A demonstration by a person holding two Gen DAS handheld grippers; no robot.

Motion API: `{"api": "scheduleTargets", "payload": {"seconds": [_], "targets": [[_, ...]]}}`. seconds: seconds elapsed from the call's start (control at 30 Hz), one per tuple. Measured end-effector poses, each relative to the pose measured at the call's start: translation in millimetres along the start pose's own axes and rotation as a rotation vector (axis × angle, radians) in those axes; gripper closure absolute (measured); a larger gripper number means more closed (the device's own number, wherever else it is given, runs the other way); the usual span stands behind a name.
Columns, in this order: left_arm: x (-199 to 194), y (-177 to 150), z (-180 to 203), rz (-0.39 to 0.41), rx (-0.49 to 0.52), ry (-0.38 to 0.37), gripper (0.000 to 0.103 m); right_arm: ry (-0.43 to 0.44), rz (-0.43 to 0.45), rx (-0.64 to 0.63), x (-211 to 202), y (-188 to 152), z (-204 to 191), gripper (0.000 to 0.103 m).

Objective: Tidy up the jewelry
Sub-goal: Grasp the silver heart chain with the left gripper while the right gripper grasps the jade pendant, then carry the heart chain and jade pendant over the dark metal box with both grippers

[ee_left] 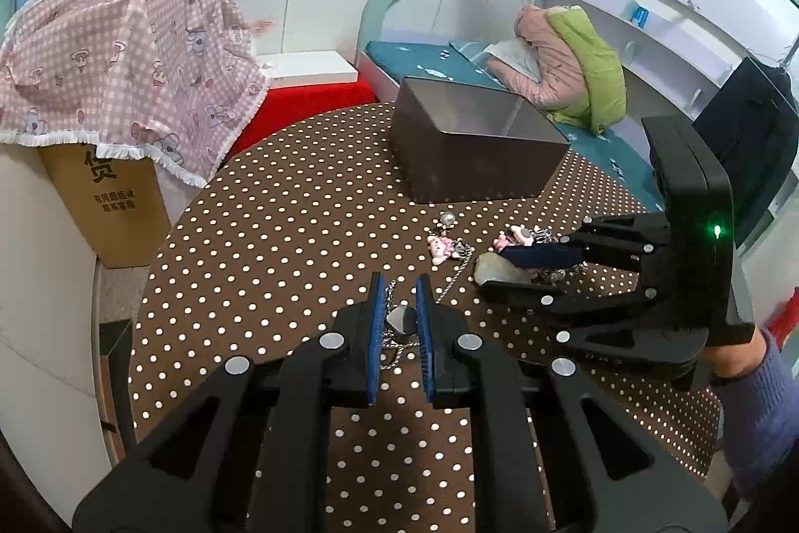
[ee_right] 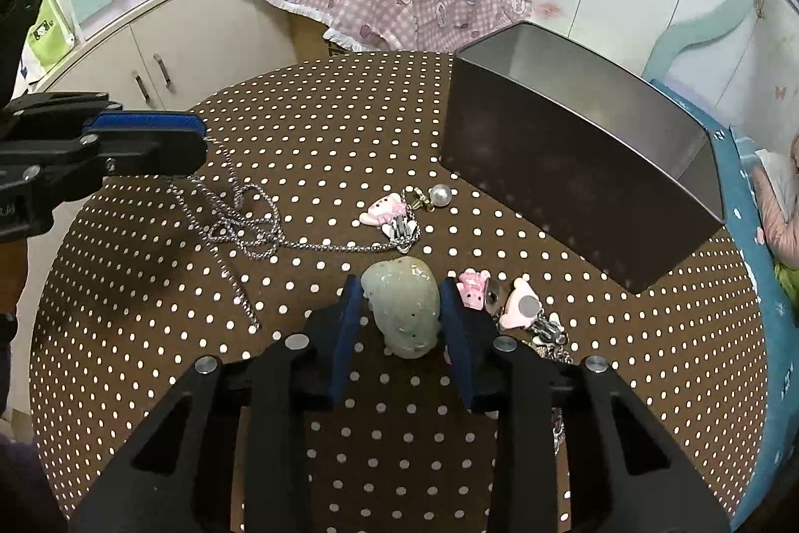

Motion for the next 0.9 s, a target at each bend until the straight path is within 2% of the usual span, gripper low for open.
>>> {"api": "scheduleTargets", "payload": {"seconds": [0.2,0.4,0.63,0.9], "targets": [[-1.4,11.5,12.5,0.009,0.012,-0.041,0.090,-0.029,0.037,0.022,-11.2,-0.5,-1.0,0.076],[-9.1,36.8,32.4,0.046,0.054,-0.068,0.090,-0.022,0.113,0.100,-46.4,15.8,12.4,0.076],[-21.0,92.3,68.2,0.135,0.144,-0.103,0.090,-0.041,0.218,0.171,-91.4,49.3,33.5,0.076],[-22.8,152.0,98.9,0.203,0.212,-0.128,0.090,-0.088,0.288,0.220,-118.2,74.7,61.3,0.076]]}}
Point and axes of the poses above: each gripper's, at about its wrist camera, not at the fingertips, and x roughly the way its jaws point, z to its right, y to its top, the point moved 3 cm from there along x, roughly the way its jaws point, and after that the axes turned 14 degrees about z, right-handed, at the moved point
